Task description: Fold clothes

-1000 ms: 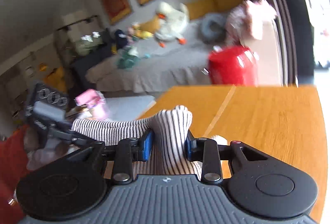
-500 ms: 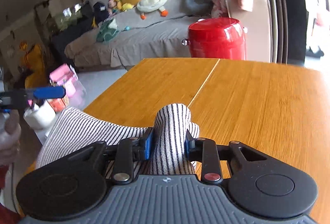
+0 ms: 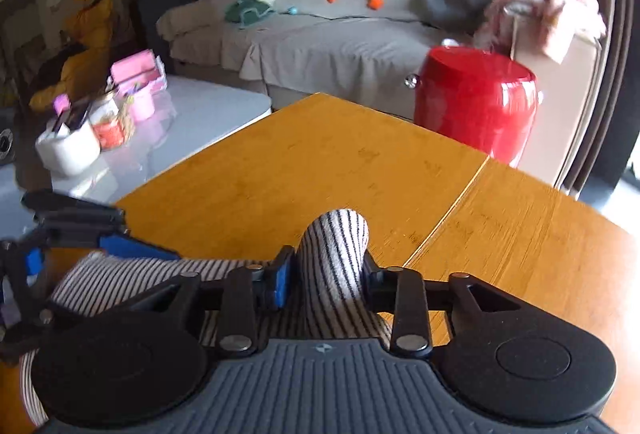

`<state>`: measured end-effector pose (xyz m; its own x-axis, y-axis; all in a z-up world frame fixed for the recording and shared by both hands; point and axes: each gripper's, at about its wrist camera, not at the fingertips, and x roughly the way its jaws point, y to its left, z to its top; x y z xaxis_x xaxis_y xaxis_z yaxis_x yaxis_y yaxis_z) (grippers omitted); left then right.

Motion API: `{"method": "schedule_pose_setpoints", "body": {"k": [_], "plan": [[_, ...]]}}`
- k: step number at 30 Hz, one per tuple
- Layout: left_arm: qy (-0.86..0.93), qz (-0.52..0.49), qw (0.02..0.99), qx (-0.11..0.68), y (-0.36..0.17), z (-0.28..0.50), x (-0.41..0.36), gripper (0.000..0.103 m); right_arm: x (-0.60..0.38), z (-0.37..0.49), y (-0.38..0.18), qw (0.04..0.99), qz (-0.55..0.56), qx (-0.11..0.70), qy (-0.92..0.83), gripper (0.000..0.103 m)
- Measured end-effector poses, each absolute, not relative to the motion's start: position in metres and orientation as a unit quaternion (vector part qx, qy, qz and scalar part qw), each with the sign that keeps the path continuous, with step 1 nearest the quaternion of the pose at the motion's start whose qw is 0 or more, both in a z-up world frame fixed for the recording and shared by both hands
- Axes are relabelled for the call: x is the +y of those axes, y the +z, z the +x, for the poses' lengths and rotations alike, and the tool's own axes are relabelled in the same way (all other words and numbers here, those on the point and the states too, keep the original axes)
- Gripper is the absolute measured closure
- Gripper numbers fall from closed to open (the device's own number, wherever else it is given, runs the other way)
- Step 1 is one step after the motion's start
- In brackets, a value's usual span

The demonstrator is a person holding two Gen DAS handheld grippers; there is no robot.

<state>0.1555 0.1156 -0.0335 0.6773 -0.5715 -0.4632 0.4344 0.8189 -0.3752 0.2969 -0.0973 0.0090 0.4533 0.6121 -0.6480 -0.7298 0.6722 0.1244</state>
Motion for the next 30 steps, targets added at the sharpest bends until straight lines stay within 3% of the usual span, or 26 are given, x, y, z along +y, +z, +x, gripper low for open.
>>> {"method": "schedule_pose_setpoints", "body": {"k": [8, 13, 19, 22, 24, 26, 30], "plan": [[-0.284, -0.121, 0.906, 0.288, -0.034, 0.157, 0.116, 0.025, -0.139, 0.258, 0.047, 0.889, -0.060, 0.302, 0.338, 0.040], [-0.282, -0.120, 0.907, 0.289, -0.035, 0.158, 0.115, 0.025, -0.198, 0.225, 0.066, 0.909, 0.044, 0.303, 0.281, 0.022], [-0.273, -0.118, 0.910, 0.289, -0.035, 0.156, 0.114, 0.024, -0.233, 0.197, 0.022, 0.859, 0.201, 0.385, 0.272, 0.022], [-0.260, -0.119, 0.913, 0.290, -0.035, 0.156, 0.115, 0.020, -0.223, 0.195, -0.009, 0.831, 0.255, 0.407, 0.281, 0.022], [-0.244, -0.125, 0.915, 0.296, -0.035, 0.156, 0.119, 0.011, -0.212, 0.199, -0.026, 0.815, 0.286, 0.414, 0.287, 0.022], [-0.238, -0.140, 0.913, 0.301, -0.034, 0.155, 0.125, 0.011, -0.201, 0.203, -0.036, 0.807, 0.298, 0.416, 0.294, 0.022], [-0.224, -0.139, 0.914, 0.308, -0.030, 0.151, 0.139, 0.013, -0.192, 0.212, -0.037, 0.813, 0.289, 0.402, 0.308, 0.037]]}}
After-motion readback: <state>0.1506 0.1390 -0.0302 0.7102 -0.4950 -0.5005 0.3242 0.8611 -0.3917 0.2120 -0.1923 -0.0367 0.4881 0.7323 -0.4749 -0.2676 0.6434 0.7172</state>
